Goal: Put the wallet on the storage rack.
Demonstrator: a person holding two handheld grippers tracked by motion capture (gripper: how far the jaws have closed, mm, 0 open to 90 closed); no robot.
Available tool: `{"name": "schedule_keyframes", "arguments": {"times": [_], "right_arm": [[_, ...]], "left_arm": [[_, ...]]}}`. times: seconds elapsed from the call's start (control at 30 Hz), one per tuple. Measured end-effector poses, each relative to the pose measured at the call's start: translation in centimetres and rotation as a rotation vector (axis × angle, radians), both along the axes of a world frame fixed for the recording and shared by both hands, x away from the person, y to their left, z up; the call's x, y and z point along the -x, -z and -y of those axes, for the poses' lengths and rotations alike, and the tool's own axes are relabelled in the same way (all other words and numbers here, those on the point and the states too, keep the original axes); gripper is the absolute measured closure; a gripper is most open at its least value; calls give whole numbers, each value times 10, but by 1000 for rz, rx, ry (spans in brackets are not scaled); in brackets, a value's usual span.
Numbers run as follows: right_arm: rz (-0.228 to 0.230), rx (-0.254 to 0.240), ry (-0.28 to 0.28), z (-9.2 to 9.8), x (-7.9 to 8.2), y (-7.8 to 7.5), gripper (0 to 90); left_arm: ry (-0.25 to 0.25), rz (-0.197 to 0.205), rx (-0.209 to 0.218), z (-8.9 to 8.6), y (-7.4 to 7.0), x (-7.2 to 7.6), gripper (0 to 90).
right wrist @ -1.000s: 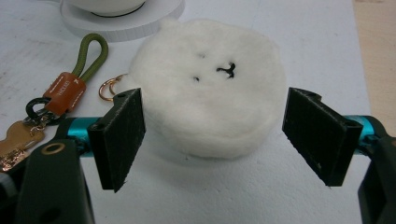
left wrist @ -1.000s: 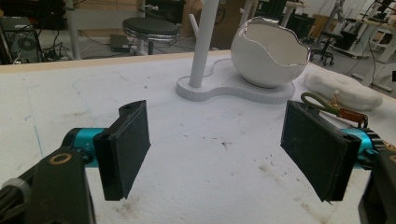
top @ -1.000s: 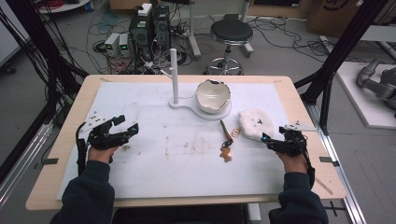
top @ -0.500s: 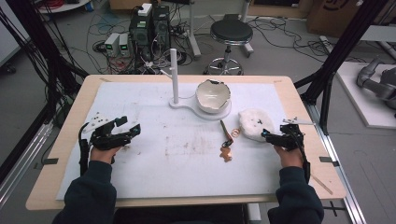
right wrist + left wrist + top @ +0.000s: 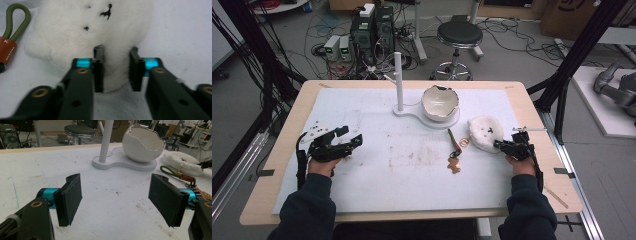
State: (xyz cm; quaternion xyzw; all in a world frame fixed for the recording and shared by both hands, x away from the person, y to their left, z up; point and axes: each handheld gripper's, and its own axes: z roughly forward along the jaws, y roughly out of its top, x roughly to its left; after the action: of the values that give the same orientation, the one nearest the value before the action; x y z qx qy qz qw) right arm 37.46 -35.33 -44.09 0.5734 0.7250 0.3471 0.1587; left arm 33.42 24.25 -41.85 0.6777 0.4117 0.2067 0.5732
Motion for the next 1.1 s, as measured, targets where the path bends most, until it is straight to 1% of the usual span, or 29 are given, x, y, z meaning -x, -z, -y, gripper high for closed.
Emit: {"name": "schedule_keyframes", "arguments": {"times": [0.03,0.07,0.1,0.13,0.2,0.23,0.27,0.33,0.37,0.4,0.43,0.47,0.5,0.57,0.63,0.7,0.8,0.9,1.0,1.1], "right_arm": [[12,7,-1,-1,2,-3,805],[36,23,-6,-2,4,-7,815],[72,25,-21,-3,8,-12,822],[111,19,-34,-3,11,-18,824],[177,-5,-73,-3,18,-27,825],[206,-15,-92,-4,21,-31,825],[221,-18,-103,-5,23,-35,826],[271,-40,-152,-8,30,-44,827],[293,-47,-174,-8,32,-47,827],[324,-62,-218,-11,36,-52,828],[335,-68,-247,-13,38,-55,827],[346,-76,-288,-17,40,-58,827],[360,-79,-343,-23,42,-60,827],[366,-76,-409,-37,44,-62,827],[377,-92,-456,-50,45,-65,828],[388,-127,-495,-61,45,-69,829],[401,-155,-567,-78,47,-72,829],[399,-137,-639,-97,50,-73,828],[386,-103,-695,-114,50,-70,828],[367,-84,-733,-126,48,-65,828]], "left_arm": [[1,0,-2,0,0,0,269],[2,-3,-1,1,0,0,271],[7,-3,5,1,0,0,271],[13,-5,7,2,-1,0,271],[21,-8,13,4,-1,0,270],[42,-15,25,7,-1,0,271],[53,-24,25,10,-2,0,270],[65,-29,13,14,-3,0,270],[71,-35,19,17,-4,0,269],[78,-40,20,19,-4,0,269],[94,-44,34,22,-5,0,269],[115,-42,42,25,-6,0,269],[136,-42,48,28,-6,-1,269],[174,-42,53,35,-8,0,269],[208,-33,62,42,-10,0,269],[240,-26,71,48,-12,1,269],[290,-23,73,59,-14,1,269],[329,-24,76,67,-14,2,269],[343,-37,59,72,-12,2,269],[357,-48,77,73,-10,1,269]]}}
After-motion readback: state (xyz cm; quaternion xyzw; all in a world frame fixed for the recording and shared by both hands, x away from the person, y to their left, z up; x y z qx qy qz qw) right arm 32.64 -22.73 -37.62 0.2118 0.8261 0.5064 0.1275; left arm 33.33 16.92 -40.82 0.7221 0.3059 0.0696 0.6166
